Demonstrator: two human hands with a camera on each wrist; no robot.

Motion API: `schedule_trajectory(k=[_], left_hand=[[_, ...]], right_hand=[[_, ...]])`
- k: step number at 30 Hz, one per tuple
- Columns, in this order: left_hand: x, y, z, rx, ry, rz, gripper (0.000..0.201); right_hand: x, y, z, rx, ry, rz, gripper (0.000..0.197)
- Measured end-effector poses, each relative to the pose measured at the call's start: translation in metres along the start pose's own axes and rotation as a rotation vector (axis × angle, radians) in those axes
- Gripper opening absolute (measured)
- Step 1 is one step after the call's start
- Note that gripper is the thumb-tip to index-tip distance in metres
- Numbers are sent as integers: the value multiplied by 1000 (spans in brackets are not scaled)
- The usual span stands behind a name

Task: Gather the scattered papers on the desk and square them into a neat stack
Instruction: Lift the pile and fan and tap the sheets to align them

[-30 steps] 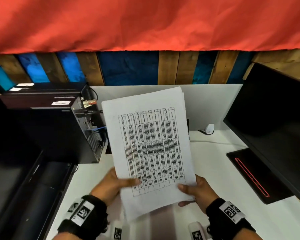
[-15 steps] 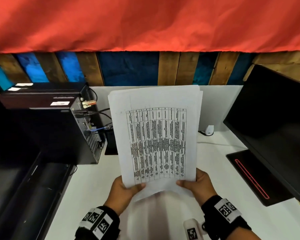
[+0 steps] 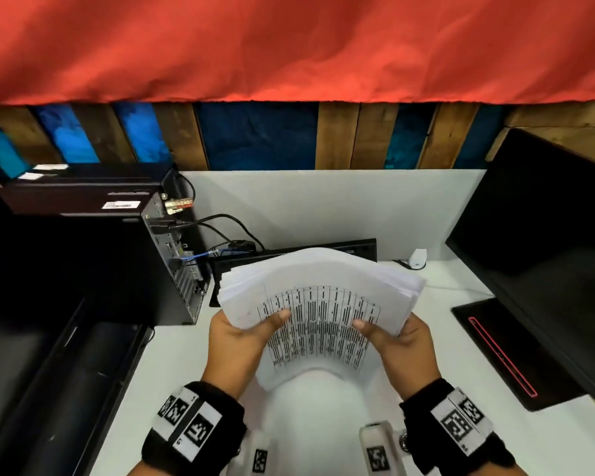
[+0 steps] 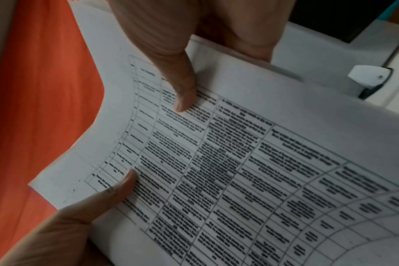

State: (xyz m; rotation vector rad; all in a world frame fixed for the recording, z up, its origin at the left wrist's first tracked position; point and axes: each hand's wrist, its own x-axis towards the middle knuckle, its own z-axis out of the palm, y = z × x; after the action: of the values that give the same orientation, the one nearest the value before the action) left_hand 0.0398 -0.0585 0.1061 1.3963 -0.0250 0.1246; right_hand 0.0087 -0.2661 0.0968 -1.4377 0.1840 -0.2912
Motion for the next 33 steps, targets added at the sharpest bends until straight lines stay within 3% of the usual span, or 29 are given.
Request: schedule_trajectory(k=[2, 4, 6, 9, 11, 13, 18, 25, 29, 33], left_hand=[[3, 7, 4, 3, 6, 41, 36], [6, 13, 8, -4, 65, 76, 43], [9, 18, 13, -25, 116, 130, 47], [10, 26, 22, -75, 172, 200, 36], [14, 28, 25, -35, 228, 221, 17], [19, 26, 23, -31, 286, 194, 13], [14, 26, 25, -52, 244, 191, 4], [18, 18, 23, -5, 256, 167, 4], [22, 15, 22, -17, 251, 177, 14], [21, 19, 24, -6, 250, 166, 10]], right_hand=[[0, -4, 2, -39, 47, -62, 48], [0, -6, 4, -130, 131, -165, 77], [-2, -10, 6, -265, 217, -347, 90], [-9, -17, 12, -575, 232, -588, 62], [-11, -18, 15, -660, 208, -564, 41], [-10, -16, 14, -644, 225, -497, 33], [-11, -18, 16, -617, 170, -472, 38], [-12, -20, 14, -569, 130, -415, 44], [-9, -21, 15, -479, 154, -355, 45], [-9, -21, 17, -503, 135, -397, 45]])
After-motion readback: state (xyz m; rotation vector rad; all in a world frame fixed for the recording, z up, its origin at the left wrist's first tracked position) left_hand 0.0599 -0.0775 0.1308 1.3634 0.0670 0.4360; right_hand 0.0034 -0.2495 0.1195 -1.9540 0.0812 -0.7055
